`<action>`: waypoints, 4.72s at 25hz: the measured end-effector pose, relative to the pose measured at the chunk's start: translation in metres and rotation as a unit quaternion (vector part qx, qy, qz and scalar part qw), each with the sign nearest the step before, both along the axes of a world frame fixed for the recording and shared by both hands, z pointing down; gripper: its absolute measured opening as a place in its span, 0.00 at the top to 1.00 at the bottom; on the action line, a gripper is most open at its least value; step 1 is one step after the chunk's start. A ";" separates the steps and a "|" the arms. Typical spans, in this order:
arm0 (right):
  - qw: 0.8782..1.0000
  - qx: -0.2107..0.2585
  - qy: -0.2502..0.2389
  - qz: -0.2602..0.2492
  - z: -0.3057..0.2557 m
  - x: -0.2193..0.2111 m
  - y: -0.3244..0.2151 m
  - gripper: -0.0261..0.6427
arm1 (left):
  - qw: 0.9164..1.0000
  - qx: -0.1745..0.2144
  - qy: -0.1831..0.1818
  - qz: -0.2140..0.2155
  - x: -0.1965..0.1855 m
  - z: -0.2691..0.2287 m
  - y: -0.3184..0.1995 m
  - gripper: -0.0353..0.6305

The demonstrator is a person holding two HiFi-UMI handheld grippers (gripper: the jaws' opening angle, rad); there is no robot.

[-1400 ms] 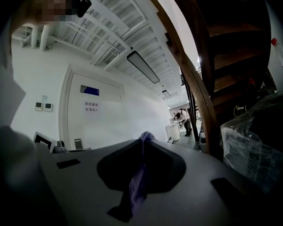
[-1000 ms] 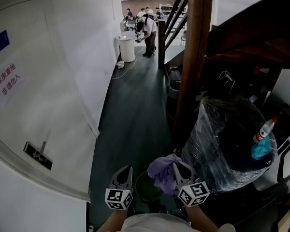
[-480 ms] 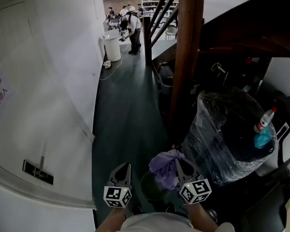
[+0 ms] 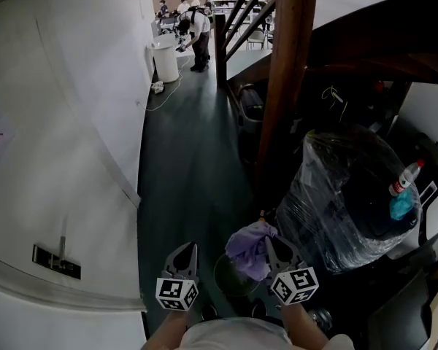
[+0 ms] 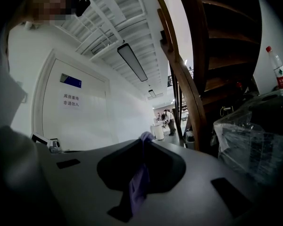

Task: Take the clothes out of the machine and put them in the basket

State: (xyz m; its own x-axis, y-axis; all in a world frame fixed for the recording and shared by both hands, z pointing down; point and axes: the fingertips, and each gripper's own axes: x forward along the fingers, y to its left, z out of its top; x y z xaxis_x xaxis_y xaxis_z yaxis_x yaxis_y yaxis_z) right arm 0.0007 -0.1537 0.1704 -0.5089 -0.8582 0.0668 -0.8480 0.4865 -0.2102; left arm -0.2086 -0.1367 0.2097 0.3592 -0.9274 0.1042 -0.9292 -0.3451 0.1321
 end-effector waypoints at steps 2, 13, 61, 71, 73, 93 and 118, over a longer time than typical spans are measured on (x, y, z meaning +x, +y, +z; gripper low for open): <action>1.000 -0.006 0.005 -0.002 0.007 -0.004 -0.001 0.93 | 1.000 -0.004 0.001 0.000 -0.002 0.006 -0.002 0.92; 0.998 -0.056 0.030 -0.019 0.056 -0.013 -0.005 0.93 | 0.999 -0.051 0.001 0.002 0.006 0.050 -0.006 0.92; 0.957 -0.270 0.098 -0.048 0.371 -0.012 -0.010 0.93 | 0.963 -0.264 -0.012 0.050 0.048 0.344 0.001 0.92; 0.943 -0.306 0.119 -0.055 0.445 -0.016 -0.008 0.93 | 0.950 -0.305 -0.007 0.064 0.053 0.410 0.005 0.92; 0.940 -0.313 0.122 -0.060 0.459 -0.017 -0.006 0.93 | 0.947 -0.313 -0.004 0.070 0.056 0.421 0.006 0.92; 0.924 -0.341 0.146 -0.093 0.576 -0.014 -0.003 0.93 | 0.923 -0.371 -0.007 0.102 0.072 0.535 0.021 0.92; 0.889 -0.395 0.205 -0.103 0.696 -0.009 -0.001 0.93 | 0.891 -0.438 -0.041 0.112 0.068 0.638 0.024 0.92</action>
State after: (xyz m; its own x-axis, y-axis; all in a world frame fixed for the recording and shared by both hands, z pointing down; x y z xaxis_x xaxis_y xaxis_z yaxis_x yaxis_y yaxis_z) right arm -0.0081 -0.1543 0.8666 -0.4434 -0.3518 0.8244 -0.8424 0.4779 -0.2491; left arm -0.1409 -0.1127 0.8482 0.4823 -0.3839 0.7874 -0.8693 -0.3205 0.3762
